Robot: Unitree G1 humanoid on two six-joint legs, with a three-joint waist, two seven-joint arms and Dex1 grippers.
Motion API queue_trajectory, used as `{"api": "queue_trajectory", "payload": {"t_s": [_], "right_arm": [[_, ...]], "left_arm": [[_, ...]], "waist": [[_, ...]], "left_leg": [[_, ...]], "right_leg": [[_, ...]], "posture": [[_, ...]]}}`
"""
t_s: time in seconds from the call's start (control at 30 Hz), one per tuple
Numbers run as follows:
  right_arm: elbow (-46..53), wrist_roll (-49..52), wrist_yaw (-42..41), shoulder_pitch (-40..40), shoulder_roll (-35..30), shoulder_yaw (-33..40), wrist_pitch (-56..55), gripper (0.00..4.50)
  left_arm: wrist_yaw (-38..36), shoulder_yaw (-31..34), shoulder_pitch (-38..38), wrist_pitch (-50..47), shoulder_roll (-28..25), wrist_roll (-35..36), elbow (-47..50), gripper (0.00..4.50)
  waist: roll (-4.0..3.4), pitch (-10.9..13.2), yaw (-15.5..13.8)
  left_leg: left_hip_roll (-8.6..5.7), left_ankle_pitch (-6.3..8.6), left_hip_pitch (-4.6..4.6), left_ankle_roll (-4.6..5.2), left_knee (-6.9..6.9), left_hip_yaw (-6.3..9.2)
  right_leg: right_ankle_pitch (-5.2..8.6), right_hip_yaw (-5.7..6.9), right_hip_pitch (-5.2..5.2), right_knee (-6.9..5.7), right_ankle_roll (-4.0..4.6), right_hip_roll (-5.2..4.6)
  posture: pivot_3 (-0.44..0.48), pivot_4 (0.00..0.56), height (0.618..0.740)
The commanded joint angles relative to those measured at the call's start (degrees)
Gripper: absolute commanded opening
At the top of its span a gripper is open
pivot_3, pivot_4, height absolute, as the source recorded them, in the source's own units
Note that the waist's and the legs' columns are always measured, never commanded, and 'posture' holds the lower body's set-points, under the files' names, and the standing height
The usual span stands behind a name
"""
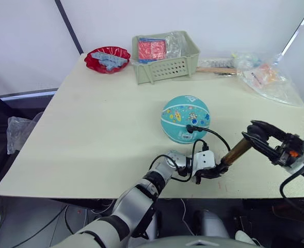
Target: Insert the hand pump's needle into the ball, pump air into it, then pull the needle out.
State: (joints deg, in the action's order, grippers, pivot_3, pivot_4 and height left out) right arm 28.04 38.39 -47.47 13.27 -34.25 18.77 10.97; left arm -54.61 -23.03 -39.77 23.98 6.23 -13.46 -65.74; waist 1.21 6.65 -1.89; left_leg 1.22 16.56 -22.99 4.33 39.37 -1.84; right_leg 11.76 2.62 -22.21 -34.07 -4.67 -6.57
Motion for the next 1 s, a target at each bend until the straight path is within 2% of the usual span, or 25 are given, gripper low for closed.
{"api": "queue_trajectory", "payload": {"t_s": [0.03,0.43,0.47,0.5,0.67,0.9,1.0], "right_arm": [[-5.36,-5.86,-1.86,2.31,1.26,-4.92,-2.41,1.65],[-8.67,-11.61,-2.07,2.10,2.06,-10.86,-6.99,1.65],[-8.72,-11.64,-1.98,2.01,2.10,-11.02,-7.06,1.65],[-8.64,-11.68,-1.97,2.07,2.12,-11.12,-7.12,1.65],[-8.79,-11.85,-1.94,1.74,2.08,-11.49,-7.29,1.65],[-8.41,-12.12,-1.73,1.66,2.31,-12.07,-7.33,1.65],[-8.49,-12.32,-1.68,1.68,2.55,-12.48,-7.65,1.65]], "left_arm": [[-0.73,-1.56,1.93,-2.71,-1.25,-2.36,-3.59,1.03],[-2.55,-0.15,1.86,-3.96,-0.88,-0.46,-2.92,1.03],[-2.81,0.29,1.81,-4.39,-0.73,-0.04,-2.80,2.12],[-2.98,0.55,1.84,-4.60,-0.70,0.19,-2.65,2.24],[-4.37,1.13,1.85,-4.70,-0.99,1.09,-1.14,4.45],[-6.42,2.26,2.79,-4.71,-2.55,3.08,3.56,4.45],[-8.72,3.20,4.62,-5.08,-4.09,5.09,8.90,4.45]], "waist": [[-0.02,-0.01,0.26],[-0.29,-0.19,1.00],[-0.28,-0.19,1.00],[-0.29,-0.20,1.00],[-0.27,-0.21,0.91],[-0.29,-0.11,1.09],[-0.35,0.00,1.17]], "left_leg": [[0.04,0.00,0.17,0.00,-0.04,0.00],[0.05,0.00,0.27,-0.01,-0.05,0.03],[0.05,0.00,0.27,-0.01,-0.05,0.03],[0.05,0.00,0.28,-0.01,-0.05,0.03],[0.00,-0.02,0.29,-0.05,0.00,0.03],[0.01,-0.04,0.32,-0.10,-0.02,0.04],[0.03,-0.04,0.29,-0.09,-0.06,0.05]], "right_leg": [[0.03,0.00,0.15,0.01,0.04,0.00],[0.03,0.02,0.25,0.01,0.04,-0.05],[0.03,0.02,0.25,0.01,0.04,-0.05],[0.03,0.02,0.25,0.01,0.04,-0.05],[0.02,0.03,0.32,0.01,0.02,-0.21],[-0.01,0.03,0.29,0.01,0.00,-0.19],[0.00,0.04,0.24,0.02,0.02,-0.15]], "posture": [[0.000,0.150,0.738],[0.000,0.150,0.738],[0.000,0.150,0.738],[0.000,0.150,0.738],[0.000,0.150,0.738],[0.000,0.150,0.738],[0.000,0.150,0.738]]}}
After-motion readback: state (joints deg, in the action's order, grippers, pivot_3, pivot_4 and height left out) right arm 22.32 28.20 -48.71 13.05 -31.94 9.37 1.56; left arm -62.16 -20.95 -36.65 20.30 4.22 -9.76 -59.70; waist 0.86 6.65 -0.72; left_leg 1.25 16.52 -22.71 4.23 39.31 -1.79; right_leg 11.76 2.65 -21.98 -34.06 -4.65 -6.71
